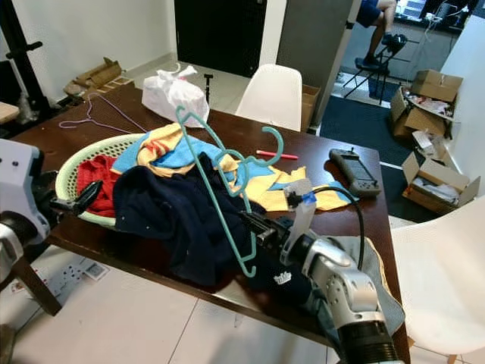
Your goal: Hang hanger
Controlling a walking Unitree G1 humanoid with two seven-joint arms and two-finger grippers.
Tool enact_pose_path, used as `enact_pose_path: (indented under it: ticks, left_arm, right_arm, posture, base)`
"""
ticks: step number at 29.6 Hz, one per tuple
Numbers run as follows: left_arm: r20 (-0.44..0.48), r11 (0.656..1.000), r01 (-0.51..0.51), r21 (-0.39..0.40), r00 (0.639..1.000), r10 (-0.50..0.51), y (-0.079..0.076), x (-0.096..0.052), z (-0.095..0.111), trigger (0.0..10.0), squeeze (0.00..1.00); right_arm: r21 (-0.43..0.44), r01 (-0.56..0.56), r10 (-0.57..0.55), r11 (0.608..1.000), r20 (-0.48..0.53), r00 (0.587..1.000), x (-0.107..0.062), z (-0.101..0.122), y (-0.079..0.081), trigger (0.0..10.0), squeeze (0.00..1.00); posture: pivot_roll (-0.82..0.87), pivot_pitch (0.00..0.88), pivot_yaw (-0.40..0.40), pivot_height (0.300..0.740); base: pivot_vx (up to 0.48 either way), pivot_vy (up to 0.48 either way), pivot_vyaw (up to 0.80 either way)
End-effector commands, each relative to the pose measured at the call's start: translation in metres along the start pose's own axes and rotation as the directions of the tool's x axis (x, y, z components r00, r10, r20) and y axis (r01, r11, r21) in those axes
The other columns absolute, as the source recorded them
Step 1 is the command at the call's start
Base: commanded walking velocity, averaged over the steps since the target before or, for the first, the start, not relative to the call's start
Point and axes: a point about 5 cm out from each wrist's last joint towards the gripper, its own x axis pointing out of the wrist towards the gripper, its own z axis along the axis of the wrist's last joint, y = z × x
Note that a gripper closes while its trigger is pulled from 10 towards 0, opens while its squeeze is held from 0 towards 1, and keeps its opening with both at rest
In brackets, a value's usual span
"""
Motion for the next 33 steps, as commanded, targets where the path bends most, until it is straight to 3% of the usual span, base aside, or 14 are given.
enact_pose_path:
  ticks: [1,3,8,13,26,33]
  left_arm:
    - [0.006,1.0,0.009,0.019,1.0,-0.009,0.001,0.003,0.002,10.0,0.0]
    - [0.012,1.0,0.002,-0.003,1.0,-0.002,0.007,0.015,-0.001,10.0,0.0]
    - [0.021,1.0,0.0,-0.023,1.0,0.0,0.009,0.026,-0.002,10.0,0.0]
    - [0.029,0.997,0.068,-0.038,0.997,-0.067,-0.004,0.043,0.0,10.0,0.0]
    - [-0.021,0.974,0.22,-0.053,0.975,-0.221,-0.042,0.048,-0.013,10.0,0.0]
    - [-0.039,0.978,0.202,-0.04,0.978,-0.204,-0.043,0.04,-0.014,10.0,0.0]
  right_arm:
    - [-0.006,0.009,-0.009,1.0,0.006,1.0,-0.001,0.002,-0.002,10.0,0.0]
    - [-0.01,0.023,-0.023,1.0,0.01,1.0,-0.006,0.004,-0.003,10.0,0.0]
    - [-0.016,0.033,-0.033,0.999,0.012,0.999,-0.011,0.006,-0.002,10.0,0.0]
    - [-0.02,0.056,-0.056,0.998,0.001,0.998,-0.023,0.005,-0.001,10.0,0.0]
    - [-0.014,0.07,-0.07,0.997,-0.013,0.997,-0.03,0.002,0.001,10.0,0.0]
    - [-0.01,0.069,-0.07,0.998,-0.022,0.997,-0.03,0.001,0.002,10.0,0.0]
  posture:
    - [0.15,0.0,-0.137,0.74]
    - [0.12,0.003,-0.133,0.74]
    - [0.1,0.022,-0.13,0.74]
    - [0.07,0.043,-0.122,0.74]
    - [0.05,0.071,-0.114,0.74]
    - [0.05,0.069,-0.115,0.74]
  base:
    - [0.0,0.0,0.0]
    - [0.0,0.0,0.0]
    - [0.0,0.0,0.0]
    - [0.0,0.0,0.0]
    - [0.0,0.0,0.0]
    - [0.0,0.0,0.0]
